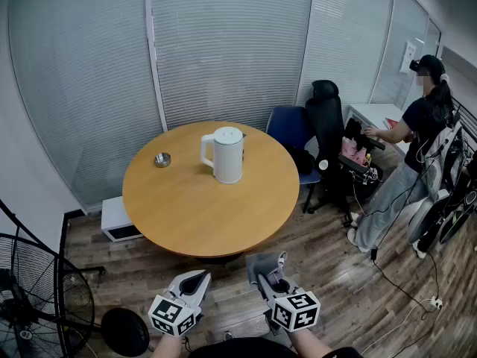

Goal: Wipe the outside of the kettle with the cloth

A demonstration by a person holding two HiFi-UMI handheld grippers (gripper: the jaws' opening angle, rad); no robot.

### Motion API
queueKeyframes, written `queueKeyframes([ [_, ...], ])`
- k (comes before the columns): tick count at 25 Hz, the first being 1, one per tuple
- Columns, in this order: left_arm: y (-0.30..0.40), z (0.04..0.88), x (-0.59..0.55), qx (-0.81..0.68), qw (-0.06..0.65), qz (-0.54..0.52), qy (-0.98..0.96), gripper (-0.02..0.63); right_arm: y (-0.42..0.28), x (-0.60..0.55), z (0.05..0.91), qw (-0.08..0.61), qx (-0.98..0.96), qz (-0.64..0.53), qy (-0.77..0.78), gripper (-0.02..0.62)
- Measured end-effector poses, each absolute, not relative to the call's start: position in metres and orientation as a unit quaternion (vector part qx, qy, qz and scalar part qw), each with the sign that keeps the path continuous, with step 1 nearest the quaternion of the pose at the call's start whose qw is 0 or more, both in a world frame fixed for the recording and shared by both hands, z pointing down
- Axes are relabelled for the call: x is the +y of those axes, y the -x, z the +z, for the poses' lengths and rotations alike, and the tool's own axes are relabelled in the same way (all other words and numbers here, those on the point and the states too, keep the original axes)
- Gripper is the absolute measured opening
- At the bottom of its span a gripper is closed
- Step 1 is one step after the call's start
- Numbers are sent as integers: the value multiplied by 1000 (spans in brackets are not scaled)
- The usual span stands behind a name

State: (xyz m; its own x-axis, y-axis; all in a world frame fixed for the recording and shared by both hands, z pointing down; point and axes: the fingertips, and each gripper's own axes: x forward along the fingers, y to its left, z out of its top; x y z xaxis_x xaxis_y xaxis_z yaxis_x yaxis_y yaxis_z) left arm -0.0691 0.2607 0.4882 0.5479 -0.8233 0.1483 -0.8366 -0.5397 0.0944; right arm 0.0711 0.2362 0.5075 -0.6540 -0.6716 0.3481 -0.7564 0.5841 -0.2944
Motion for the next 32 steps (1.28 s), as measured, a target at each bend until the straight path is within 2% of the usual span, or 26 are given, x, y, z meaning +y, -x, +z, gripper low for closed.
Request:
queueKeyframes([
  [8,86,496,257,-478,96,26,-873,21,-63,231,513,90,-873,236,-417,41],
  [9,88,497,255,-481,99,25,-871,62,-63,227,513,89,-872,237,-419,41],
  [10,89,499,251,-484,103,24,-869,150,-63,223,512,89,-871,237,-420,41],
  [11,90,500,248,-486,106,24,-867,205,-64,218,511,89,-871,238,-421,41],
  [32,67,491,78,-566,100,16,-818,207,-76,23,507,100,-909,237,-328,41],
])
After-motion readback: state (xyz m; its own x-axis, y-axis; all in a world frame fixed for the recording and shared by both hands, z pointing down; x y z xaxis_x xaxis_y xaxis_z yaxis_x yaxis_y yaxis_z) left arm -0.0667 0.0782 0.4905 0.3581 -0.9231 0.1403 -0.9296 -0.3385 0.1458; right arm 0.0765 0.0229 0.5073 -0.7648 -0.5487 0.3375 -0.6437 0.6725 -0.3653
